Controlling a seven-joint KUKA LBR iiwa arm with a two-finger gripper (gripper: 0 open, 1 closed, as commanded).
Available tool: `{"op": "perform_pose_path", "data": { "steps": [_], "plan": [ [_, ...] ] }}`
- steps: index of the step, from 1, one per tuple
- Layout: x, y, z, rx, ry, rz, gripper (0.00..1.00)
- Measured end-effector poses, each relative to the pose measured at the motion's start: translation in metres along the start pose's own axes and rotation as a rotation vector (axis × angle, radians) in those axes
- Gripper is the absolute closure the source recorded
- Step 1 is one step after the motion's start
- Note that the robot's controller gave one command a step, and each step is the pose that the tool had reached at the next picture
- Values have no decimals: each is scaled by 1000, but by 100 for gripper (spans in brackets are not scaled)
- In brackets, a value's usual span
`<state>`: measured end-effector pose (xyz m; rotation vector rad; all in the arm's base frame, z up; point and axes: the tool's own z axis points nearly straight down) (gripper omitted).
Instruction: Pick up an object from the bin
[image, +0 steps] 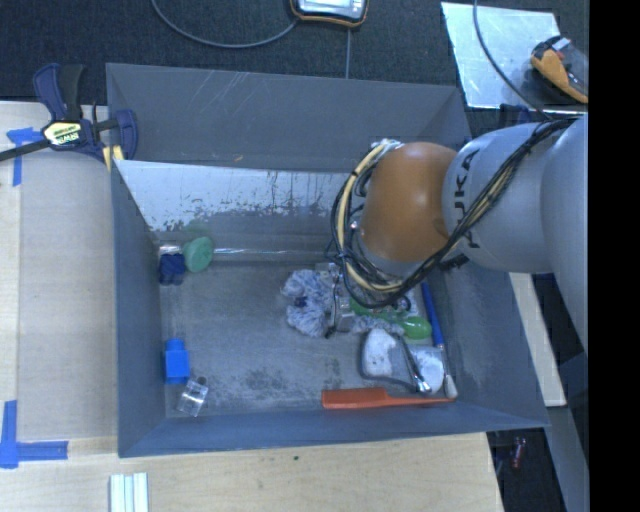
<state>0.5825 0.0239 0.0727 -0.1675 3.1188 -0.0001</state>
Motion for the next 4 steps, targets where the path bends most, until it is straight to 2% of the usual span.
{"op": "perform_pose_path", "data": {
  "steps": [1, 2, 4],
  "plan": [
    [0, 0, 0, 0, 0, 0, 100],
    [2, 0, -23, -1, 9, 1, 100],
    [0, 0, -112, 0, 4, 2, 100]
  ]
}}
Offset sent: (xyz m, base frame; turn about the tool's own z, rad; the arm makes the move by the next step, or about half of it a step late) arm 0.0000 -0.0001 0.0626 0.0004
